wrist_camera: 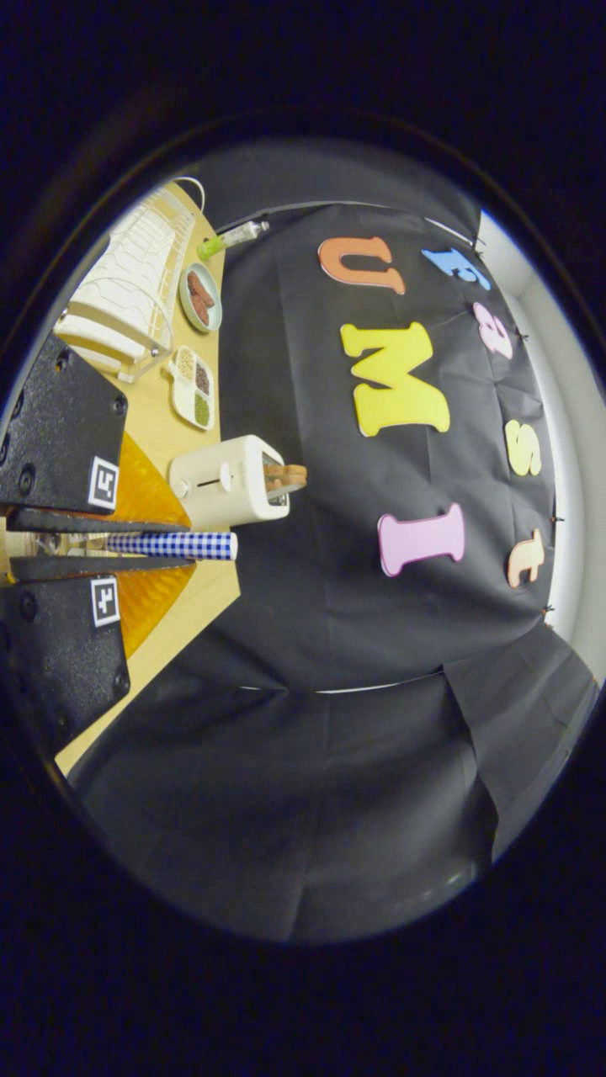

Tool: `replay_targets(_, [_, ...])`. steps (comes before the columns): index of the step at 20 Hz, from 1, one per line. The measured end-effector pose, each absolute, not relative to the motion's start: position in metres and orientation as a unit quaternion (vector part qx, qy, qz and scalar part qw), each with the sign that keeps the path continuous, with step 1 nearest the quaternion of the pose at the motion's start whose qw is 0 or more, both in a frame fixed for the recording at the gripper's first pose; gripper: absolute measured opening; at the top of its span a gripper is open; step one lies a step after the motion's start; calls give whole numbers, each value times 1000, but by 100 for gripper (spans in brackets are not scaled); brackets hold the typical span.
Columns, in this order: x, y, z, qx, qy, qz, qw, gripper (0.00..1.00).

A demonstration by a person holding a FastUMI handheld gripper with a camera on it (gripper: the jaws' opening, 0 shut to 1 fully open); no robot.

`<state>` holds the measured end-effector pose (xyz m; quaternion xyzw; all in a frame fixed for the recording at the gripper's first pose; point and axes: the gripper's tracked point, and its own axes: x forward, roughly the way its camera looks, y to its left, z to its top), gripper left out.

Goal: Take the plate from the dish rack, then take the spoon from the basket and place it into the plate.

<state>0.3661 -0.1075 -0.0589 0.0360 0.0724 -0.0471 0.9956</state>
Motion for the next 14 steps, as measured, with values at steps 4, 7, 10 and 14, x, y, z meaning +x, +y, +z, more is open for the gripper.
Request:
replay_targets(4, [334, -92, -22, 2, 46, -33, 998, 16])
replay_targets(7, [301, -74, 8, -6, 16, -25, 1000, 16])
replay_targets(10, [262, -49, 29, -8, -6, -14, 1000, 16])
replay_targets(14, [214, -9, 36, -5, -18, 7, 1000, 16])
